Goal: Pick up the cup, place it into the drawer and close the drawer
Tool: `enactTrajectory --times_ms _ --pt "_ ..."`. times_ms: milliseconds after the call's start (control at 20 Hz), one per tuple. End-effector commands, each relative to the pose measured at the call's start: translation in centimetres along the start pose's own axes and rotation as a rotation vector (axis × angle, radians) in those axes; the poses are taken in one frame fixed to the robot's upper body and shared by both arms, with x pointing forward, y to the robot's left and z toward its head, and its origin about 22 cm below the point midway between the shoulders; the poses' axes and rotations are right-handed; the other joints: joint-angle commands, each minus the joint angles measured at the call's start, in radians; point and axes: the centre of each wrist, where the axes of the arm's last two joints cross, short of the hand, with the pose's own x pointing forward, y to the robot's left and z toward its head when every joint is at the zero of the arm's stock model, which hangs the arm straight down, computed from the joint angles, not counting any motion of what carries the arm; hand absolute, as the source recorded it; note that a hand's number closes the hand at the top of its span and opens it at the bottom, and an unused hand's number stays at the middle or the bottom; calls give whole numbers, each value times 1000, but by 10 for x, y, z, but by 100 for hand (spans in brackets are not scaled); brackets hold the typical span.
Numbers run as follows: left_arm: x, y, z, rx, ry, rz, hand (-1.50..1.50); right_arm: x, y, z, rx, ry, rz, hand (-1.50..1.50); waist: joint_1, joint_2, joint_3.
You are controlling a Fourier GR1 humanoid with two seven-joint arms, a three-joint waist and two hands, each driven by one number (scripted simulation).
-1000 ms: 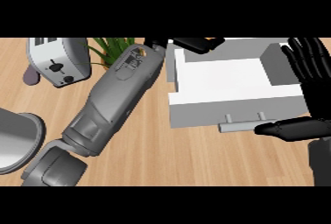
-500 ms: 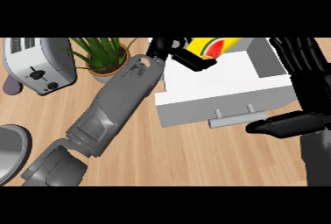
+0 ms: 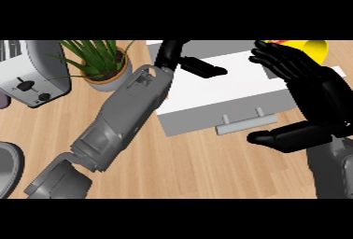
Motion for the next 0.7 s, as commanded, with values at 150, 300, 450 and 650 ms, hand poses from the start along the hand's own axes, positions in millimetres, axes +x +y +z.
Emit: enactTrajectory --times_ms 150,300,450,650 --pt "15 -2 -3 40 -145 199 -150 -11 26 -8 325 48 -102 150 23 -2 -1" --pt "18 -3 -4 99 -165 207 -150 -8 16 2 474 185 29 150 34 -17 -1" --pt "20 -2 -7 125 -173 221 -150 -5 10 15 551 299 153 150 66 -27 -1" --pt "1 3 1 167 -146 227 -150 -1 26 13 484 348 362 -150 124 -36 -1"
